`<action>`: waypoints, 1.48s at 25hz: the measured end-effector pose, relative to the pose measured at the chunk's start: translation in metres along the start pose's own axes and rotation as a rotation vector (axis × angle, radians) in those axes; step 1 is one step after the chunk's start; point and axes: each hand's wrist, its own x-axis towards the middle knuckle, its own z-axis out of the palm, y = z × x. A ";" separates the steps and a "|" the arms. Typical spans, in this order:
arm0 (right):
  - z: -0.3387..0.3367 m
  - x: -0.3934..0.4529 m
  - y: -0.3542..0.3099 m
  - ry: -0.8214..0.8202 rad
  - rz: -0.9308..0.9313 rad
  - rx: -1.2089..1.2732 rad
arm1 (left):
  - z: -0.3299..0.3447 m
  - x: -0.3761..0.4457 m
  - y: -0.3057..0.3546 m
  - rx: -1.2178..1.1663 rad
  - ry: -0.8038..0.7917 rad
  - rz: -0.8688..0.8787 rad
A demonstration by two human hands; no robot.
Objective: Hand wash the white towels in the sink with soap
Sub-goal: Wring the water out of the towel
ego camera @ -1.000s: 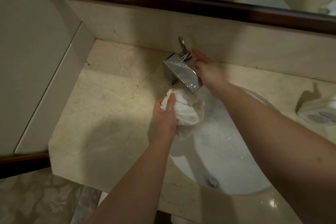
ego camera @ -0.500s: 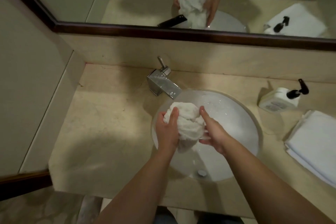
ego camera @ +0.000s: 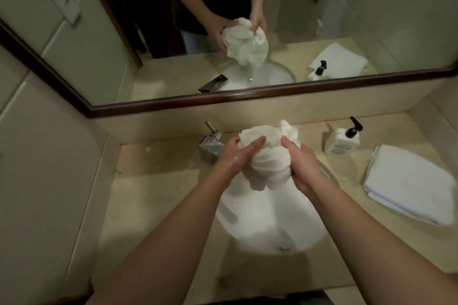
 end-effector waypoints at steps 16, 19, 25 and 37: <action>0.004 -0.031 -0.102 -0.044 -0.226 0.077 | 0.020 -0.012 0.070 0.119 -0.023 0.256; -0.003 -0.029 -0.110 -0.111 -0.176 0.058 | 0.031 -0.018 0.075 0.117 -0.017 0.386; -0.014 -0.028 -0.124 -0.186 -0.309 0.005 | 0.049 -0.027 0.083 0.108 0.155 0.585; -0.042 -0.014 -0.126 -0.113 -0.322 -0.054 | 0.051 -0.030 0.108 0.316 0.141 0.573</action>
